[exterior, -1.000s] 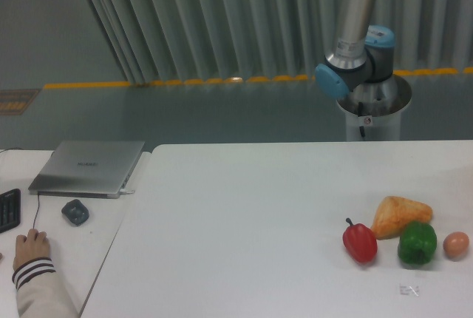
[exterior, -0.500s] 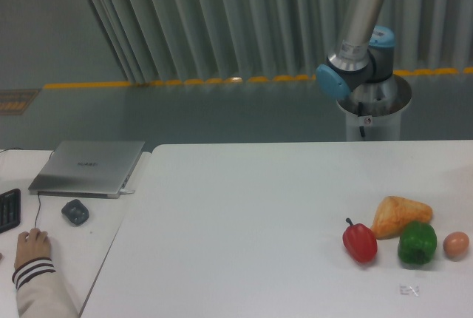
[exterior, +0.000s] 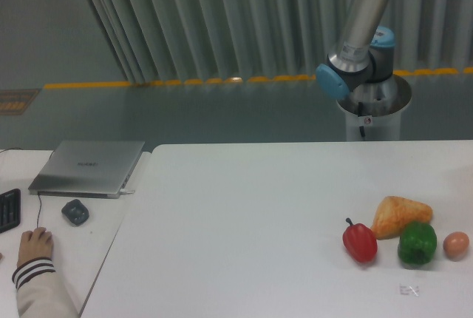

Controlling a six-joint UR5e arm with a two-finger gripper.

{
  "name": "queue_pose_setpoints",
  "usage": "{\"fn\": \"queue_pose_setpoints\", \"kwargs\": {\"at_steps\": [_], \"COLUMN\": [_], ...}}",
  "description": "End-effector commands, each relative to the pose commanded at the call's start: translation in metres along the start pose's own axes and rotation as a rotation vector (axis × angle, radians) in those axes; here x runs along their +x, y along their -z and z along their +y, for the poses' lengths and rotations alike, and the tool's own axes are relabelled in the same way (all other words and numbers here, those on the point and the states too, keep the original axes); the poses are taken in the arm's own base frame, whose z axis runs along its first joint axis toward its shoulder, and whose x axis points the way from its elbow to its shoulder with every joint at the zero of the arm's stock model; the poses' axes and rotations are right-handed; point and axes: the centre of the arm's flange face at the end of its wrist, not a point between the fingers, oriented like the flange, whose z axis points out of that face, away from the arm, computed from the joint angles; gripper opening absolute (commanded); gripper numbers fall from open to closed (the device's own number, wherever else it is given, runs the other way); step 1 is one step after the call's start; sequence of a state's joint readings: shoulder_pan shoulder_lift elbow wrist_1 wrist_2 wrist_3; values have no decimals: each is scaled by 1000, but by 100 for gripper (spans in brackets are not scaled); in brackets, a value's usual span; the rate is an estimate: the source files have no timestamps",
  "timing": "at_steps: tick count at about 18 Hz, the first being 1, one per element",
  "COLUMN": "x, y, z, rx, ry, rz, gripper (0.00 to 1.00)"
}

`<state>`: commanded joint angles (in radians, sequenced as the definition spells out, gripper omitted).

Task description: Place the yellow pepper on the table

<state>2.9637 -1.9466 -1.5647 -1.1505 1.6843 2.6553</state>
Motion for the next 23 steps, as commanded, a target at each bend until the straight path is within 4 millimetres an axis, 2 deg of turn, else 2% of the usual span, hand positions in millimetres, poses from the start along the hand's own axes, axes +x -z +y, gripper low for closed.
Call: {"fn": "queue_pose_setpoints", "kwargs": {"at_steps": [15,23], "x": [0,-11], "y": [-28,-41], "z": [0,-10], "rx": [15,29], "ry": [-5,10], "rz": [49,73], "gripper": [100,100]}}
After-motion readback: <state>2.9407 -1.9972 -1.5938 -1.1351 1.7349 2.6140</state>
